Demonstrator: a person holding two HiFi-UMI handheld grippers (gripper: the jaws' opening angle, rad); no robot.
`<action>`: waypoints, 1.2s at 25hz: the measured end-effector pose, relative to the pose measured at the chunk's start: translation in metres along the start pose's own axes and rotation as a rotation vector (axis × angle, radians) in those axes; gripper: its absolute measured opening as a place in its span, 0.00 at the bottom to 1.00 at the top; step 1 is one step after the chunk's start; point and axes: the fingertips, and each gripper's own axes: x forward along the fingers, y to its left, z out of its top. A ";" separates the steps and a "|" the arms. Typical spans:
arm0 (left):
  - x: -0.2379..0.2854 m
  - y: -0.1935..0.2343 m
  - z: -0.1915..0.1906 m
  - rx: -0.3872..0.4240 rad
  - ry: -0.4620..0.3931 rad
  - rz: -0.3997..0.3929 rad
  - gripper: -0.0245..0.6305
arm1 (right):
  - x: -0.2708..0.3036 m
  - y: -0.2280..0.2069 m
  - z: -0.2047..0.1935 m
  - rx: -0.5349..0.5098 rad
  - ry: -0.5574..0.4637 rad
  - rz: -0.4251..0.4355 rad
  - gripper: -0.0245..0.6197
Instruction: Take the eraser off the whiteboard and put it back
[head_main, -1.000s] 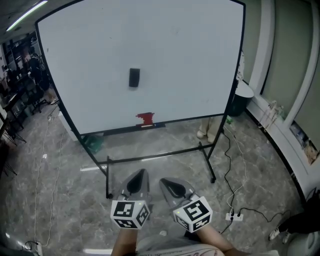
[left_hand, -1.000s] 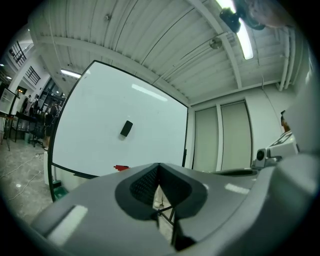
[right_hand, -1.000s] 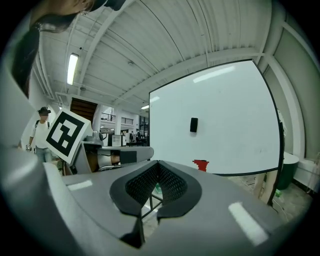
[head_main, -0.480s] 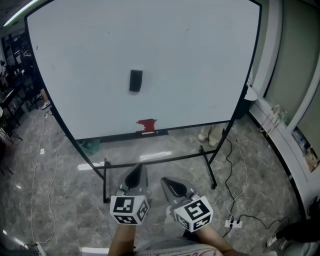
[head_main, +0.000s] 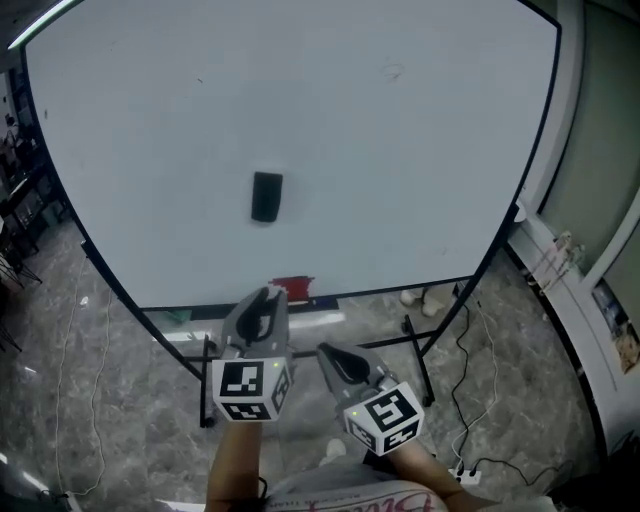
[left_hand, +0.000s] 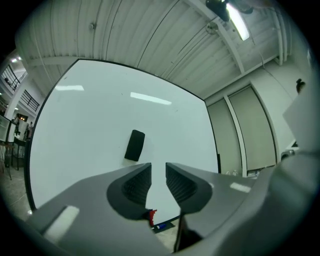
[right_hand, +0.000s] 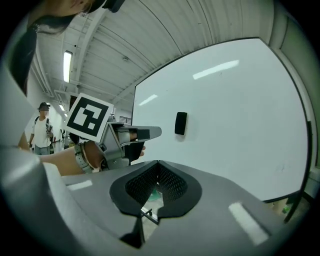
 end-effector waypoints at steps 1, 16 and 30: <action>0.010 0.004 0.002 0.010 -0.004 0.009 0.18 | 0.006 -0.005 0.001 -0.006 0.000 0.008 0.04; 0.132 0.075 0.038 0.111 0.009 0.178 0.38 | 0.065 -0.076 0.007 -0.025 0.027 0.073 0.04; 0.168 0.079 0.047 0.224 0.070 0.142 0.41 | 0.082 -0.076 0.011 0.019 0.013 0.052 0.04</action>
